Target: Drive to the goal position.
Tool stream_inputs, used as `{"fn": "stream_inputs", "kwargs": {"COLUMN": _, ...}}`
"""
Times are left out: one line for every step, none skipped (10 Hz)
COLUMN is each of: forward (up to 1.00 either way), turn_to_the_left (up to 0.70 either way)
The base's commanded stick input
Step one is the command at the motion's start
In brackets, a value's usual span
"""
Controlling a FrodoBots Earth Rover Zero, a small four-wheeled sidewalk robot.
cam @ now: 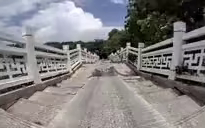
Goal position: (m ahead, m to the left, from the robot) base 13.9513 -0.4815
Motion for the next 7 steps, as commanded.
{"fn": "stream_inputs", "kwargs": {"forward": 0.70, "turn_to_the_left": 0.00}}
{"fn": "stream_inputs", "kwargs": {"forward": 0.70, "turn_to_the_left": 0.00}}
{"fn": "stream_inputs", "kwargs": {"forward": 0.70, "turn_to_the_left": 0.00}}
{"fn": "stream_inputs", "kwargs": {"forward": 0.70, "turn_to_the_left": 0.00}}
{"fn": "stream_inputs", "kwargs": {"forward": 0.70, "turn_to_the_left": 0.00}}
{"fn": "stream_inputs", "kwargs": {"forward": 0.70, "turn_to_the_left": 0.00}}
{"fn": "stream_inputs", "kwargs": {"forward": 0.70, "turn_to_the_left": 0.00}}
